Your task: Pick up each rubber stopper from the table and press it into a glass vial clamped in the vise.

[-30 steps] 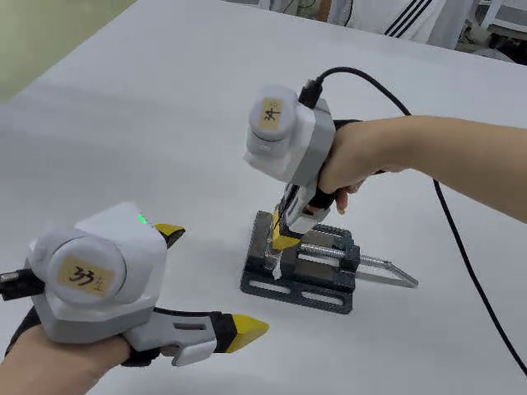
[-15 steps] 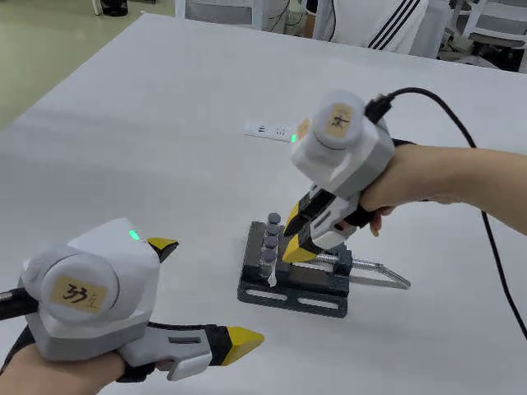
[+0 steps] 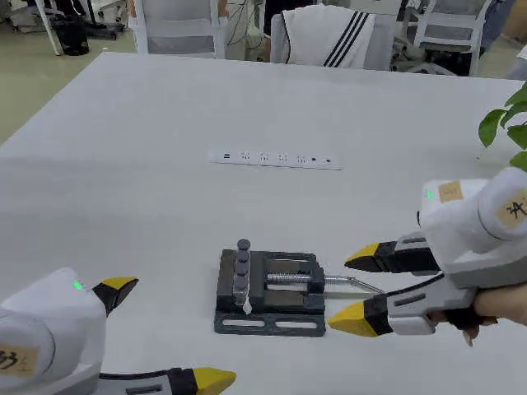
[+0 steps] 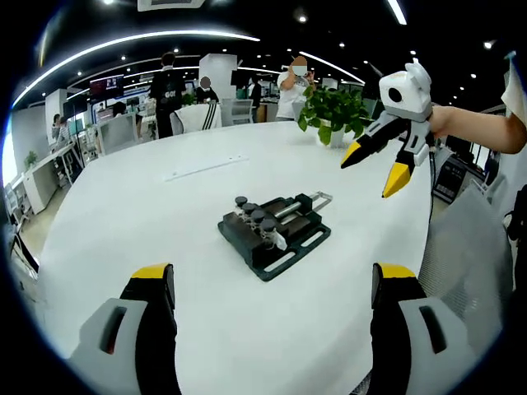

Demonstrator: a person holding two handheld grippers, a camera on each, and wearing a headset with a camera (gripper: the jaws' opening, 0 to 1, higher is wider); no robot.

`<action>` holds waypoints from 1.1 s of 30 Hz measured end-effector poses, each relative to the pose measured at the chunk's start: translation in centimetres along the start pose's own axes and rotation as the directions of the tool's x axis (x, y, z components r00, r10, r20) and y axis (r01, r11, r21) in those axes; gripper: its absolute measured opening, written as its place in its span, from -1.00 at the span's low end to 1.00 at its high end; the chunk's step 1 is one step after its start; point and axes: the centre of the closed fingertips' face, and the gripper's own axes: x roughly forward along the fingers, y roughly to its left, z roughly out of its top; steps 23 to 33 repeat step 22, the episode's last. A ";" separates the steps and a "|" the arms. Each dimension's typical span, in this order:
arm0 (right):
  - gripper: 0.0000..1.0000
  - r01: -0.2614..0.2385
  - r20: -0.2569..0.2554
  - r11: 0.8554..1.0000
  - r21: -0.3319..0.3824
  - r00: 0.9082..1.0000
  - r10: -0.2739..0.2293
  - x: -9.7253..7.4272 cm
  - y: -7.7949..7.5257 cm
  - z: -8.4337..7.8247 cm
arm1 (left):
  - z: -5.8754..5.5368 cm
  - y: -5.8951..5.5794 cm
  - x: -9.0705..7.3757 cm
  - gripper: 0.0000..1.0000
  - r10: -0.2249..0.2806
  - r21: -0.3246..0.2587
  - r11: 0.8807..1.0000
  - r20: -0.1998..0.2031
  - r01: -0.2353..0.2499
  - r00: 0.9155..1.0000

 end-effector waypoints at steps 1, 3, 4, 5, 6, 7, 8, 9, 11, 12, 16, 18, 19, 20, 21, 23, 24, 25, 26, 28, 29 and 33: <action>0.11 0.014 0.013 1.000 0.016 1.000 -0.014 0.0 0.4 -0.4 | -0.2 -0.1 0.0 0.98 -0.005 -0.008 1.000 -0.009 0.005 1.000; 0.24 0.032 0.076 0.997 0.064 0.996 -0.037 -0.1 0.9 -0.2 | -0.8 -0.2 -0.2 0.98 -0.006 0.018 1.000 -0.043 0.007 0.999; 0.29 0.032 0.099 0.995 0.095 0.994 -0.041 -0.2 1.3 -0.5 | -0.9 -0.2 -0.1 0.98 -0.003 0.022 1.000 -0.043 0.004 0.999; 0.33 0.036 0.105 0.993 0.114 0.993 -0.048 -0.3 1.5 -0.7 | -0.9 -0.2 -0.1 0.98 -0.004 0.018 1.000 -0.041 0.005 0.999; 0.37 0.042 0.112 0.993 0.109 0.992 -0.055 -0.5 1.7 -1.0 | -0.8 -0.1 -0.2 0.98 0.004 0.001 1.000 -0.037 -0.004 0.999; 0.41 0.050 0.121 0.992 0.114 0.991 -0.063 -0.5 1.7 -1.1 | -0.9 -0.1 -0.1 0.98 0.006 -0.008 1.000 -0.037 -0.006 0.999; 0.46 0.057 0.121 0.991 0.123 0.990 -0.072 -0.5 1.7 -1.4 | -0.9 -0.1 -0.1 0.98 0.007 -0.012 1.000 -0.040 -0.008 0.999; 0.55 0.066 0.114 0.989 0.133 0.990 -0.081 -0.4 1.7 -1.7 | -1.0 -0.1 -0.1 0.98 0.013 -0.016 1.000 -0.041 -0.014 0.999; 0.67 0.077 0.113 0.986 0.147 0.989 -0.094 -0.3 1.6 -2.0 | -1.0 -0.3 -0.1 0.98 0.016 -0.023 1.000 -0.042 -0.017 0.999; 0.76 0.085 0.115 0.985 0.153 0.988 -0.103 -0.3 1.5 -2.1 | -1.0 -0.3 -0.1 0.98 0.016 -0.028 0.999 -0.041 -0.018 0.999; 0.99 0.113 0.100 0.976 0.188 0.986 -0.134 0.0 1.2 -2.5 | -1.1 -0.3 -0.1 0.98 0.018 -0.028 0.999 -0.045 -0.019 0.999; 0.99 0.117 0.108 0.972 0.202 0.984 -0.140 0.1 1.1 -2.5 | -1.1 -0.3 -0.1 0.98 0.016 -0.030 0.999 -0.046 -0.017 0.999; 0.99 0.119 0.110 0.971 0.206 0.983 -0.144 0.1 1.1 -2.4 | -1.2 -0.3 -0.1 0.98 0.016 -0.027 0.999 -0.049 -0.018 0.999; 0.99 0.121 0.112 0.970 0.211 0.983 -0.147 0.1 1.1 -2.4 | -1.2 -0.3 -0.1 0.98 0.017 -0.025 1.000 -0.050 -0.018 0.999; 0.99 0.115 0.112 0.971 0.209 0.984 -0.141 0.2 1.3 -2.4 | -1.2 -0.4 -0.1 0.98 0.014 -0.024 1.000 -0.053 -0.015 0.998; 0.99 0.115 0.108 0.971 0.210 0.984 -0.140 0.2 1.3 -2.5 | -1.2 -0.4 -0.1 0.98 0.013 -0.023 1.000 -0.053 -0.014 0.999; 0.99 0.115 0.108 0.971 0.210 0.984 -0.140 0.2 1.3 -2.5 | -1.2 -0.4 -0.1 0.98 0.013 -0.023 1.000 -0.053 -0.014 0.999; 0.99 0.115 0.108 0.971 0.210 0.984 -0.140 0.2 1.3 -2.5 | -1.2 -0.4 -0.1 0.98 0.013 -0.023 1.000 -0.053 -0.014 0.999; 0.99 0.115 0.108 0.971 0.210 0.984 -0.140 0.2 1.3 -2.5 | -1.2 -0.4 -0.1 0.98 0.013 -0.023 1.000 -0.053 -0.014 0.999; 0.99 0.115 0.108 0.971 0.210 0.984 -0.140 0.2 1.3 -2.5 | -1.2 -0.4 -0.1 0.98 0.013 -0.023 1.000 -0.053 -0.014 0.999; 0.99 0.115 0.108 0.971 0.210 0.984 -0.140 0.2 1.3 -2.5 | -1.2 -0.4 -0.1 0.98 0.013 -0.023 1.000 -0.053 -0.014 0.999; 0.99 0.115 0.108 0.971 0.210 0.984 -0.140 0.2 1.3 -2.5 | -1.2 -0.4 -0.1 0.98 0.013 -0.023 1.000 -0.053 -0.014 0.999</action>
